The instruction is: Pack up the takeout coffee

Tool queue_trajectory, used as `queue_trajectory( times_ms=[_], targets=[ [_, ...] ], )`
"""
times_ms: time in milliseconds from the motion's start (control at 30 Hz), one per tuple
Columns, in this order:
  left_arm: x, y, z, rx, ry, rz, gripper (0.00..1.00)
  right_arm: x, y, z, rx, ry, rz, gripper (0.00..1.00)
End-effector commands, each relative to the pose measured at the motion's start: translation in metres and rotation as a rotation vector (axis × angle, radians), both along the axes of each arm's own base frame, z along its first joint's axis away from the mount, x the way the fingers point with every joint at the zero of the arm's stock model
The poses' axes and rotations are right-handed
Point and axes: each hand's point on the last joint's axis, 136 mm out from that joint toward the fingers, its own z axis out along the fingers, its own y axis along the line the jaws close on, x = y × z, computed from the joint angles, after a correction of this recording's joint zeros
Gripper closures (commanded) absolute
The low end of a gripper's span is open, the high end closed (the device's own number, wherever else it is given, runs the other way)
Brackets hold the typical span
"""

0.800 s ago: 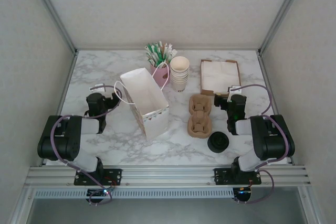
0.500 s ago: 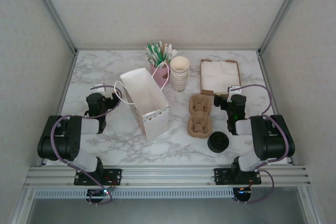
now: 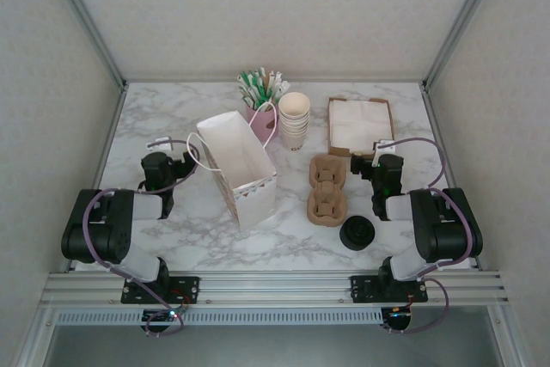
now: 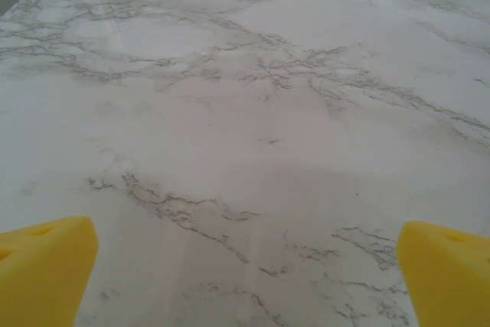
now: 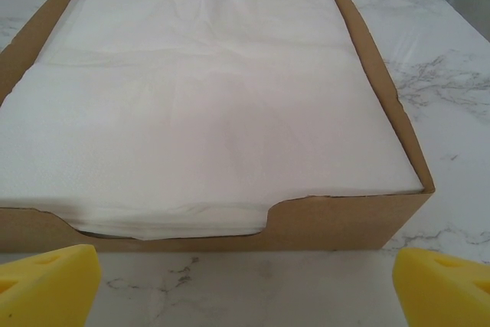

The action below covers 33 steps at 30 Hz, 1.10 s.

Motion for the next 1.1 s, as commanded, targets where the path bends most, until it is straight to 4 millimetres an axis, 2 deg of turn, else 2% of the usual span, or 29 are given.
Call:
queue_trajectory(
  times_ms=[0, 333, 533, 700, 833, 900, 1000, 1067],
  targets=[
    [0.008, -0.001, 0.012, 0.002, -0.042, -0.016, 0.00, 0.006, -0.001, 0.006, 0.001, -0.012, 0.006, 0.01],
    [0.007, -0.002, 0.012, 0.001, -0.042, -0.016, 0.00, 0.006, 0.000, 0.007, 0.000, -0.018, 0.013, 0.01],
    [0.007, -0.001, 0.012, 0.002, -0.041, -0.016, 0.00, -0.004, 0.005, 0.014, 0.003, -0.064, 0.049, 0.01],
    [0.008, -0.001, 0.013, 0.001, -0.044, -0.016, 0.00, 0.003, 0.003, 0.015, 0.000, -0.033, 0.032, 0.01],
    [0.008, 0.001, 0.013, 0.001, -0.041, -0.001, 0.00, -0.003, -0.011, 0.034, 0.019, 0.013, -0.067, 0.01],
    [0.008, 0.004, 0.015, 0.005, -0.038, 0.016, 0.00, -0.004, -0.011, 0.051, 0.023, -0.027, -0.063, 0.01],
    [0.006, 0.015, 0.040, 0.017, -0.021, 0.086, 0.00, -0.019, -0.014, 0.067, 0.052, -0.093, -0.085, 0.01],
    [-0.002, 0.019, 0.059, 0.014, -0.064, 0.105, 0.00, -0.027, -0.018, 0.085, 0.084, -0.130, -0.109, 0.01]
  ],
)
